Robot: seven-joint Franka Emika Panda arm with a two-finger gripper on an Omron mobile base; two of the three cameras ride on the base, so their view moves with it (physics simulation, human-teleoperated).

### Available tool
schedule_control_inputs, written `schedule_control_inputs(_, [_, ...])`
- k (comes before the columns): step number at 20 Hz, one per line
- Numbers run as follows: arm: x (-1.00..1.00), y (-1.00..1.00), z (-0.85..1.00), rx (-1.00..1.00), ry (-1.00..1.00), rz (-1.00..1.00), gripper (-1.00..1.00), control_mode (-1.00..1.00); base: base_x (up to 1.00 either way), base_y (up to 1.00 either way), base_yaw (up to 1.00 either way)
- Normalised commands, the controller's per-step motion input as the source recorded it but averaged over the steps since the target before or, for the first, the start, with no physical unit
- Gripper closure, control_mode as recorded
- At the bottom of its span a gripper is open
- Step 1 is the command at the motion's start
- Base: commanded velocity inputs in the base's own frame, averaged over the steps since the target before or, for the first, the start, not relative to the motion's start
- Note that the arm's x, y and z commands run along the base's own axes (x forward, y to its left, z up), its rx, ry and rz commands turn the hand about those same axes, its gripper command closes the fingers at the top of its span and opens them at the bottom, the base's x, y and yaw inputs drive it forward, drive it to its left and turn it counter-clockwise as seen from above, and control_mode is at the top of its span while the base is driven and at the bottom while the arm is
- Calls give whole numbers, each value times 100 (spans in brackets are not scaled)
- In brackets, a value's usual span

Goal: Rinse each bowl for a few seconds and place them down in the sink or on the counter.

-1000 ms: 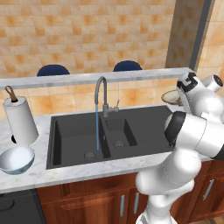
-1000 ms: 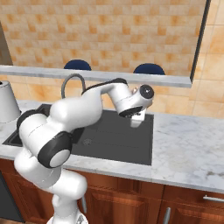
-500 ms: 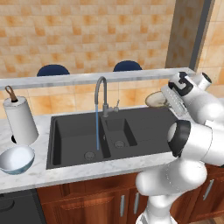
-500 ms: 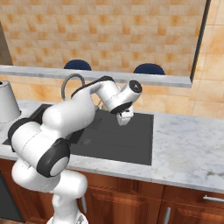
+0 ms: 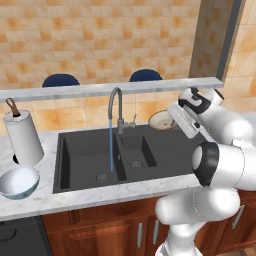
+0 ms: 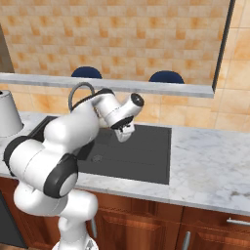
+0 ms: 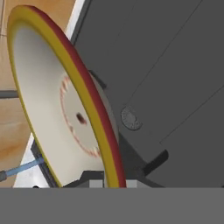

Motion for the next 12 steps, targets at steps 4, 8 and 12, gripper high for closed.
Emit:
schedule_control_inputs(4, [6, 52, -32, 14, -1, 9, 100, -100, 0, 0, 0])
schedule_control_inputs(8, [4, 49, -19, 9, 0, 10, 100, -100, 0, 0, 0])
schedule_control_inputs(12, [6, 51, -23, 8, 0, 9, 100, -100, 0, 0, 0])
